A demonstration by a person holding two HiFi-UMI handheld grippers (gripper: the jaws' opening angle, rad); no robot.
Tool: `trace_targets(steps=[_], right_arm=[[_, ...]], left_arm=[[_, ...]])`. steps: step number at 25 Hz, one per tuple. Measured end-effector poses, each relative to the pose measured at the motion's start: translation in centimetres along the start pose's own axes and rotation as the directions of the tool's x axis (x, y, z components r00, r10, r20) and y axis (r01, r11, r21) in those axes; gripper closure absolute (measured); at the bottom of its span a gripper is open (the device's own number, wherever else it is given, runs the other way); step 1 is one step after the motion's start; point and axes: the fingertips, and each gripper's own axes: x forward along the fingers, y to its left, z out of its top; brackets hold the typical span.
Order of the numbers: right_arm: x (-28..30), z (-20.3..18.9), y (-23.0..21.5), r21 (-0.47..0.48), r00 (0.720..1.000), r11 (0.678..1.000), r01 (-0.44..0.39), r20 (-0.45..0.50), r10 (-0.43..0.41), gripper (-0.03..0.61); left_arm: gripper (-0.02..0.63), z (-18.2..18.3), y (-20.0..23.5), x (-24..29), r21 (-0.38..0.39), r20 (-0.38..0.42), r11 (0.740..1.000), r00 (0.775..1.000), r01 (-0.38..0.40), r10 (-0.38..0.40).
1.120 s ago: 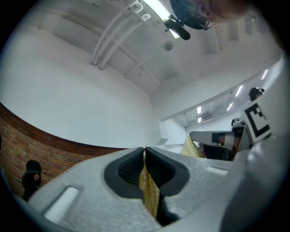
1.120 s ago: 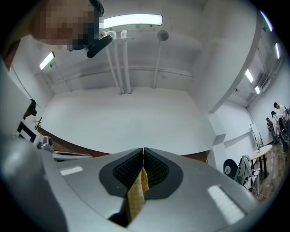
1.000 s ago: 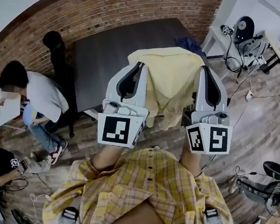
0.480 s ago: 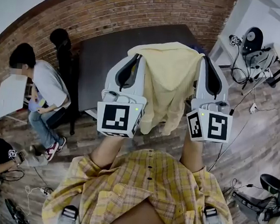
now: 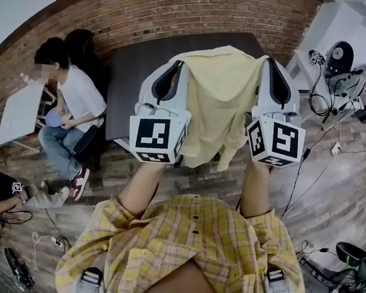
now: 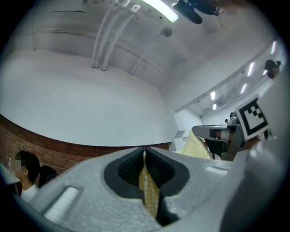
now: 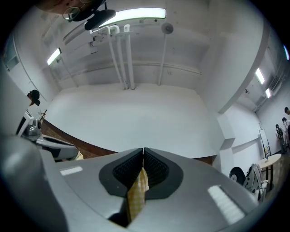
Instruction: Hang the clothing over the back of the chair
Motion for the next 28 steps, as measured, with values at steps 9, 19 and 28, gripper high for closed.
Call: trace_targets(steps=[9, 19, 28], right_arm=[[2.3, -3.0, -0.8, 0.007, 0.999, 1.0, -0.01, -0.051, 0.011, 0.565], [4.6, -4.8, -1.0, 0.04, 0.996, 0.999, -0.025, -0.079, 0.028, 0.565], [7.1, -7.5, -0.6, 0.054, 0.991, 0.998, -0.043, -0.124, 0.05, 0.563]], left_arm=[[0.597, -1.9, 0.4, 1.9, 0.017, -0.035, 0.999, 0.999, -0.034, 0.035], [0.597, -3.0, 0.8, 4.1, -0.004, -0.056, 0.998, 0.997, -0.059, 0.059], [0.597, -5.2, 1.7, 6.3, -0.031, -0.087, 0.997, 0.994, -0.074, 0.071]])
